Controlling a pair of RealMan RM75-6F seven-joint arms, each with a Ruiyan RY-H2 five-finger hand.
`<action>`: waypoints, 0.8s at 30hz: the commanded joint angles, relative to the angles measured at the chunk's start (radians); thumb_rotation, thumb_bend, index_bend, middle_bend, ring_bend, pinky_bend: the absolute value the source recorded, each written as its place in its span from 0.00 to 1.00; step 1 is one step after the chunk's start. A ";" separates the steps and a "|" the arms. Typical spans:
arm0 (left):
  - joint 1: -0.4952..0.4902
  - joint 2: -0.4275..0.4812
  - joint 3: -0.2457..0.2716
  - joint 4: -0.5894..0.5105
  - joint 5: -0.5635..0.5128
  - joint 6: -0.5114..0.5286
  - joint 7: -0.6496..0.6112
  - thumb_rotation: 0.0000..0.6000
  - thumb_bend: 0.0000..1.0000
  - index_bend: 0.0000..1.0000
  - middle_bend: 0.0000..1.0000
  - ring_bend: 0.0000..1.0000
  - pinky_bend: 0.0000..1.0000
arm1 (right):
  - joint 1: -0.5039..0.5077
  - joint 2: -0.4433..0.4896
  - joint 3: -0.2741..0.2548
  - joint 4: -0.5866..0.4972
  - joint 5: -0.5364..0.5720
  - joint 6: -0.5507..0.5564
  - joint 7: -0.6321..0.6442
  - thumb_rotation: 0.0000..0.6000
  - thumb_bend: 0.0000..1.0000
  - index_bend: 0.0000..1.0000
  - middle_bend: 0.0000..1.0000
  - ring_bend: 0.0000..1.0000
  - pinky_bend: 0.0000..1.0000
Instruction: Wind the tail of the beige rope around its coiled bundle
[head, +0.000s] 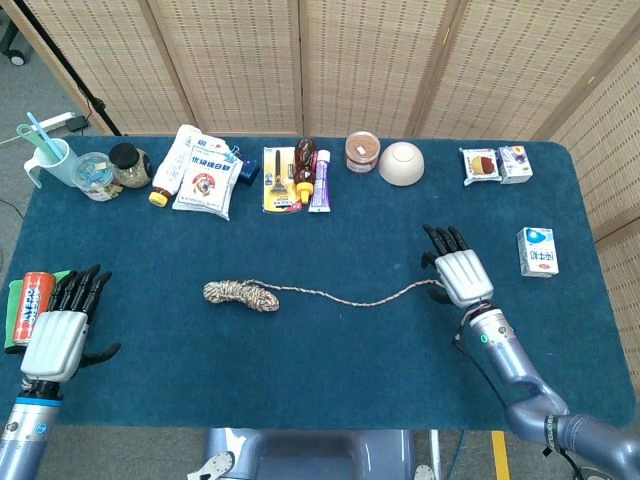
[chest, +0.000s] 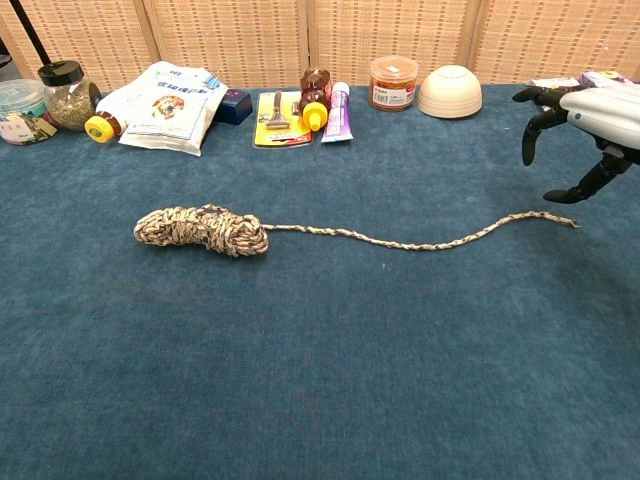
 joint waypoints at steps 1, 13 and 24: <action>0.000 0.000 -0.001 0.001 -0.001 -0.003 0.001 1.00 0.08 0.00 0.00 0.00 0.00 | 0.023 -0.025 0.006 0.039 0.030 -0.035 -0.009 1.00 0.28 0.43 0.00 0.00 0.00; 0.003 -0.002 -0.003 0.001 0.002 -0.013 0.003 1.00 0.08 0.00 0.00 0.00 0.00 | 0.058 -0.103 -0.006 0.159 0.077 -0.076 -0.013 1.00 0.31 0.47 0.00 0.00 0.00; 0.003 0.000 -0.006 -0.001 -0.002 -0.023 0.007 1.00 0.08 0.00 0.00 0.00 0.00 | 0.060 -0.133 -0.028 0.200 0.078 -0.079 -0.005 1.00 0.34 0.49 0.00 0.00 0.00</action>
